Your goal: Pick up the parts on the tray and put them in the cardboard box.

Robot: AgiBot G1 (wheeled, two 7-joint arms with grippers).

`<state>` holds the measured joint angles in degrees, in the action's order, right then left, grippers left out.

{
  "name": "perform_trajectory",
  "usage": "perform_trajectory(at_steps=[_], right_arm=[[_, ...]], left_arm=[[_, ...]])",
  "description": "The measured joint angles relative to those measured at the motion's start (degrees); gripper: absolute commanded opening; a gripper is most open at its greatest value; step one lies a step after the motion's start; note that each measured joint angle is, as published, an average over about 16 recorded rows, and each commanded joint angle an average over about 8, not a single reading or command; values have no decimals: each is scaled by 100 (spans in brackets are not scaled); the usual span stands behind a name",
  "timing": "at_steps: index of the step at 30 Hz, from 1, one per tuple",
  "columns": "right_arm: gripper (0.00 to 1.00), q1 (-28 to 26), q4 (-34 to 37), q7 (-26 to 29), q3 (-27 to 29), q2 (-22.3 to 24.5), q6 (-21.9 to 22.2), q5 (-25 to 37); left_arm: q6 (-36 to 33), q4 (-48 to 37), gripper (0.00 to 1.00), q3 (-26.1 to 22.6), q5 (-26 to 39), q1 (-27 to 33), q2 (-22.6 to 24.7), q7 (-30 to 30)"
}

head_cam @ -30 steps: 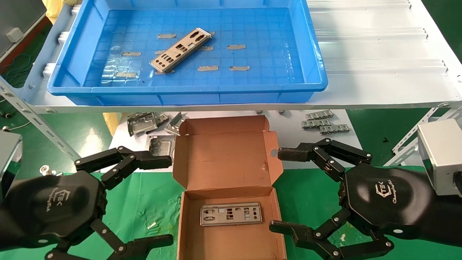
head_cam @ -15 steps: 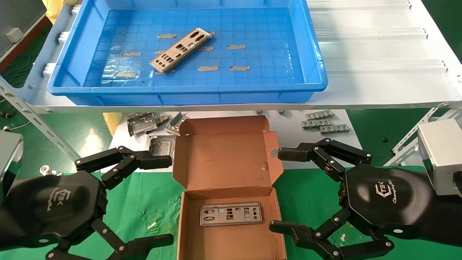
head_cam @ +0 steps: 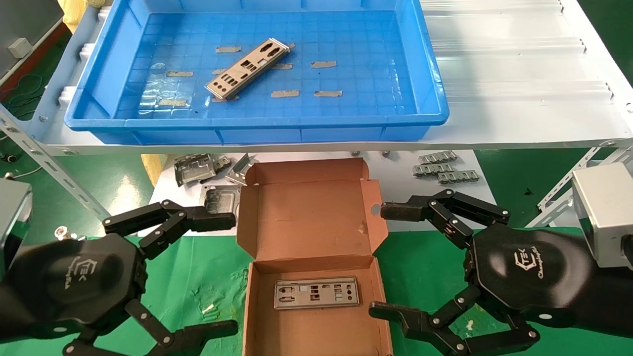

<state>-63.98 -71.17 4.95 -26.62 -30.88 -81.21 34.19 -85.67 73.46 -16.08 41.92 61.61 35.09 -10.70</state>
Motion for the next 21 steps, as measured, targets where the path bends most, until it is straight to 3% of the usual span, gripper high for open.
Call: perform_trajectory(at_steps=[21], right_arm=[[100, 0, 0, 0, 0, 0, 0, 0]], left_arm=[[0, 0, 100, 0, 0, 0, 0, 0]])
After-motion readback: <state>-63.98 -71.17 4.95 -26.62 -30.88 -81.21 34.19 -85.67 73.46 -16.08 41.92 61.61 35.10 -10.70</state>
